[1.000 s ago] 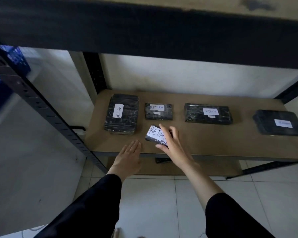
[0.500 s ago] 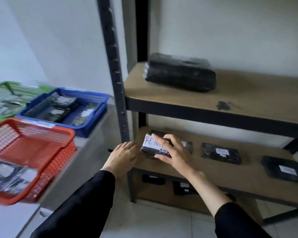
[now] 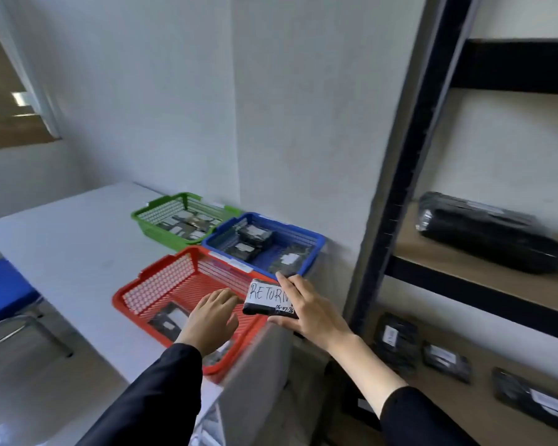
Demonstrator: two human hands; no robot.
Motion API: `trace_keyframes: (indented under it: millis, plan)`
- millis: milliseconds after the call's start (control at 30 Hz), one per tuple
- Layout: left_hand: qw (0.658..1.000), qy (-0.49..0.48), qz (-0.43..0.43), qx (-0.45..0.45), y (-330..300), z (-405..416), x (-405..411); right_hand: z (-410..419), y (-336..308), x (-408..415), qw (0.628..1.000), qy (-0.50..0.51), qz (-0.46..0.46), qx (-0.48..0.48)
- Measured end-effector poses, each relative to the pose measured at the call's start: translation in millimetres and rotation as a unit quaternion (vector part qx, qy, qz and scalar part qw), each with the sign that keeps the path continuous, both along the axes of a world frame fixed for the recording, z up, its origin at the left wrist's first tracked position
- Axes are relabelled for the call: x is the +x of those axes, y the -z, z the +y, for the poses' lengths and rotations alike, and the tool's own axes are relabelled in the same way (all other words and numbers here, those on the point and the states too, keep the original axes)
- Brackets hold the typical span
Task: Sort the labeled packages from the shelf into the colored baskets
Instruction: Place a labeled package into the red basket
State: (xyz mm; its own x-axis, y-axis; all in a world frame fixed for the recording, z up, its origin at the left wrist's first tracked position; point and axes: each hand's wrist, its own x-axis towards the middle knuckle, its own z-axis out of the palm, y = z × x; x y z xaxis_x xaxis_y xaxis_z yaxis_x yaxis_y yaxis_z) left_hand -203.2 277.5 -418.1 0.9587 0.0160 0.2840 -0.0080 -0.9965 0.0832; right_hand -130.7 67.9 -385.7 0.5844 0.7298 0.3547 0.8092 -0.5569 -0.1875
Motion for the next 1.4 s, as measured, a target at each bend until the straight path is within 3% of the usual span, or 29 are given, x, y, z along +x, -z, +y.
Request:
trace_keyframes:
  millis: [267,433,600,933,1100,1200,1400]
  plan:
    - [0.995,-0.055,0.025,-0.077,16,134,-47,136,17,-34,0.996,0.033,0.077,0.016]
    - [0.992,-0.065,0.053,-0.098,20,181,-65,189,29,-43,0.988,0.063,0.140,-0.022]
    - [0.987,-0.082,0.073,-0.115,25,222,-65,230,36,-37,0.960,0.089,0.262,-0.036]
    - [0.978,-0.073,0.109,-0.161,34,267,-20,304,70,6,0.909,0.080,0.407,-0.025]
    - [0.977,-0.059,0.134,-0.154,48,290,12,346,94,24,0.916,0.032,0.393,-0.069]
    - [0.975,-0.049,0.152,-0.154,54,301,26,359,115,35,0.938,-0.013,0.332,-0.100]
    - [0.973,-0.041,0.141,-0.180,60,313,54,363,139,42,0.941,0.044,0.336,-0.002]
